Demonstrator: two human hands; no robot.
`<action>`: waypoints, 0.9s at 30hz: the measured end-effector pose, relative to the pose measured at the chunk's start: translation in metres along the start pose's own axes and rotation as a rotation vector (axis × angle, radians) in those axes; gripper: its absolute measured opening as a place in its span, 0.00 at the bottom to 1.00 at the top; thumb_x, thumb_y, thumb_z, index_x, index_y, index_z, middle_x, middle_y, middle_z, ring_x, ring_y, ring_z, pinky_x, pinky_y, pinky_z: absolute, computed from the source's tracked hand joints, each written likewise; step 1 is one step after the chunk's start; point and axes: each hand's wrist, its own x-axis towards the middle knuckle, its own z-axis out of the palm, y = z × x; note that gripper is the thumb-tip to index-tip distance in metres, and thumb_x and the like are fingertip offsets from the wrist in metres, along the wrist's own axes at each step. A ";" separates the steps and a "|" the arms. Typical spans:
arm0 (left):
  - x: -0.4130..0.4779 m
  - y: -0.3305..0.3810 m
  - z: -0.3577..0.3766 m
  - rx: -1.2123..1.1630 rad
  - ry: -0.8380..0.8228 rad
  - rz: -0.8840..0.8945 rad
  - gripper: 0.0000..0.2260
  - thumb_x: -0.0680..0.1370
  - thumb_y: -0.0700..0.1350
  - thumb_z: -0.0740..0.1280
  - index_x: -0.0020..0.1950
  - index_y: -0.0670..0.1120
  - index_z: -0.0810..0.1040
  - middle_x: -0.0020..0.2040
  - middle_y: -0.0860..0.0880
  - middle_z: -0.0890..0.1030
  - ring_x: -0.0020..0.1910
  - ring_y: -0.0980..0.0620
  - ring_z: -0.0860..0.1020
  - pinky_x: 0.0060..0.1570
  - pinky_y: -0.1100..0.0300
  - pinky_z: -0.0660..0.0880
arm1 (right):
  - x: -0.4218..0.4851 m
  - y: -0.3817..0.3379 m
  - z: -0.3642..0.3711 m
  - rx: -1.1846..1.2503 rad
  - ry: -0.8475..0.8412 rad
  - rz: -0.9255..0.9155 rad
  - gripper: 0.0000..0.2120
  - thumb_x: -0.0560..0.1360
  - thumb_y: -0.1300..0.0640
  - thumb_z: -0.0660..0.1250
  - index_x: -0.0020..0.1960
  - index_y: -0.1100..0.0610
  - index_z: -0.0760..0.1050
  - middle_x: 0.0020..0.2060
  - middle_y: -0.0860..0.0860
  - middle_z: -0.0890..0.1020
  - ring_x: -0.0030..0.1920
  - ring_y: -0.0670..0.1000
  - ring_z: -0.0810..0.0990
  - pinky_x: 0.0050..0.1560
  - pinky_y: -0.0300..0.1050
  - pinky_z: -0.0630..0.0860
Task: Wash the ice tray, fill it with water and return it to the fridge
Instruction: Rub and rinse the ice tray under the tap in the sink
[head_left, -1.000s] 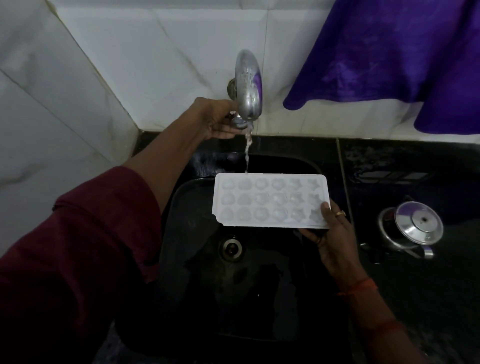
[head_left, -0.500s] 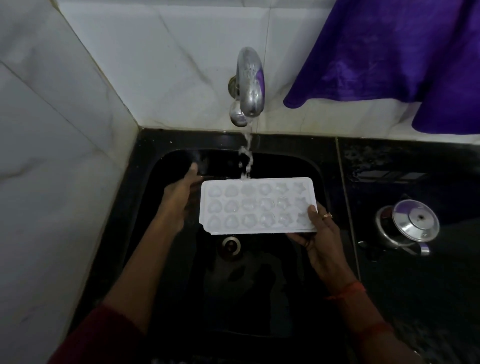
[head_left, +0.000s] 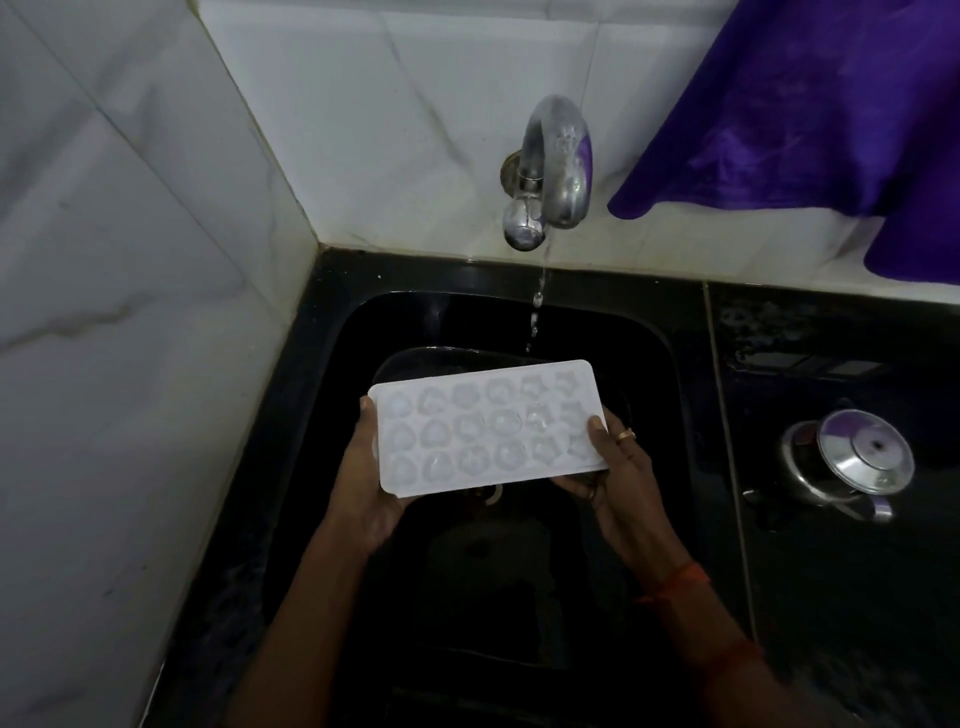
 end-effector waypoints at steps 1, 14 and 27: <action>-0.002 -0.001 -0.001 -0.006 0.039 -0.003 0.29 0.82 0.64 0.48 0.65 0.45 0.78 0.59 0.42 0.84 0.56 0.43 0.83 0.46 0.49 0.83 | -0.002 0.001 0.001 -0.012 -0.008 0.002 0.15 0.83 0.53 0.62 0.68 0.55 0.77 0.62 0.54 0.83 0.61 0.56 0.83 0.42 0.48 0.84; -0.013 -0.018 -0.021 0.054 0.376 -0.010 0.26 0.80 0.66 0.56 0.57 0.47 0.82 0.51 0.44 0.86 0.47 0.43 0.86 0.42 0.51 0.81 | -0.014 -0.012 -0.007 -1.089 -0.080 -0.744 0.16 0.80 0.53 0.69 0.65 0.43 0.75 0.65 0.44 0.72 0.57 0.40 0.77 0.58 0.37 0.76; -0.028 -0.021 -0.022 0.040 0.424 0.010 0.25 0.79 0.66 0.59 0.55 0.47 0.82 0.49 0.45 0.87 0.47 0.42 0.86 0.46 0.46 0.81 | -0.011 -0.042 0.008 -1.587 -0.217 -0.685 0.14 0.80 0.53 0.68 0.63 0.56 0.81 0.66 0.52 0.68 0.55 0.54 0.81 0.62 0.55 0.78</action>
